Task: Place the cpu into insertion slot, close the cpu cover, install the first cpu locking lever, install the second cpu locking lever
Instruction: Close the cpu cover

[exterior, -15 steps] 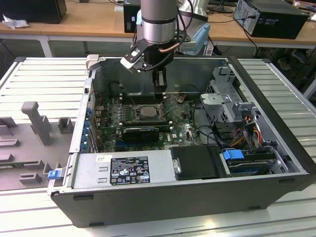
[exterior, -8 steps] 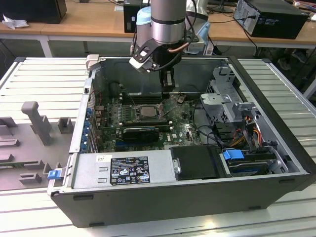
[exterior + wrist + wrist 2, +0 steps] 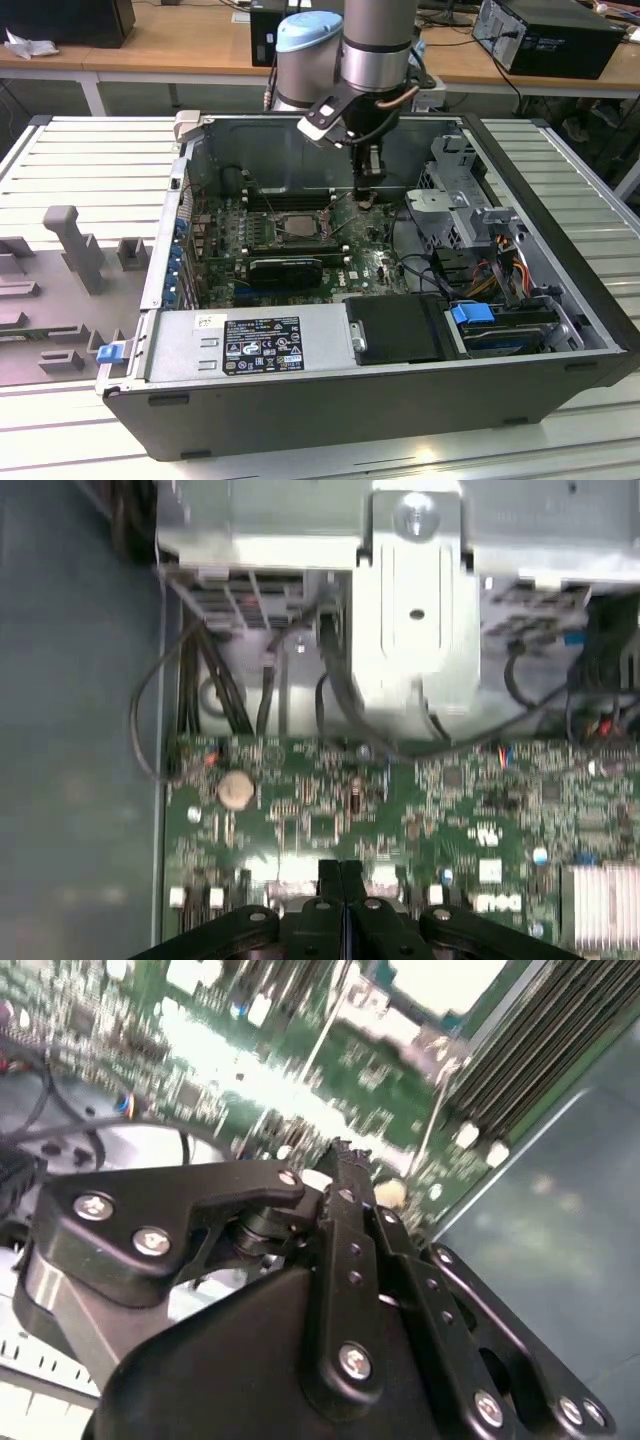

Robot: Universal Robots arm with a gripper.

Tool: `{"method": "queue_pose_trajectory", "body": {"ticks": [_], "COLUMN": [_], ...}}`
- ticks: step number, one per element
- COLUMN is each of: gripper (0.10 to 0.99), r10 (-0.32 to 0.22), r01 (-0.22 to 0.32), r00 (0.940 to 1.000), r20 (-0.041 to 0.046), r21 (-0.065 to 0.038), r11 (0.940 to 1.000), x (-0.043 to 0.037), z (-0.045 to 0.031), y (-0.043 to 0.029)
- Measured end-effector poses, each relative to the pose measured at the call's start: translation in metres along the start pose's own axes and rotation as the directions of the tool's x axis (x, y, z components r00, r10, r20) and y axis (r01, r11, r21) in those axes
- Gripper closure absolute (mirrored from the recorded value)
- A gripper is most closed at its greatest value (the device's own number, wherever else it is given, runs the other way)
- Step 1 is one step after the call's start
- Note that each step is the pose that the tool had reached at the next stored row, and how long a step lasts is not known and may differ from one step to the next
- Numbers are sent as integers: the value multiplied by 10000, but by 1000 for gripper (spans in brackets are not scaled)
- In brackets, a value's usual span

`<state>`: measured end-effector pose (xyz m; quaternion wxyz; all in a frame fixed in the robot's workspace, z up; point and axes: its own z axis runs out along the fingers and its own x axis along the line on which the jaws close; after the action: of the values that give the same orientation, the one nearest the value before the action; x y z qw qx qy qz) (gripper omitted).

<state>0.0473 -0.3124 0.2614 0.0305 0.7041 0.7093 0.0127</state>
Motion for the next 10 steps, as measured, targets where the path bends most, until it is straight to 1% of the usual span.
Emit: {"method": "queue_pose_trajectory", "body": {"ticks": [2,3,4,5,7,10], "gripper": [980,980,980,980,980,980], "r10": [-48,-148,-190,-210,-253,-271], "r01": [48,149,190,211,253,271], "r00": [10000,9999,9998,9998,9997,9996], "r20": [-5,-12,-16,-19,-23,-26], "r21": [23,46,152,238,294,295], "r11": [10000,9999,9997,9995,9992,9992], "x": [0,1,1,1,2,2], "z": [11,37,59,71,81,78], "y": [54,85,85,82,70,17]}}
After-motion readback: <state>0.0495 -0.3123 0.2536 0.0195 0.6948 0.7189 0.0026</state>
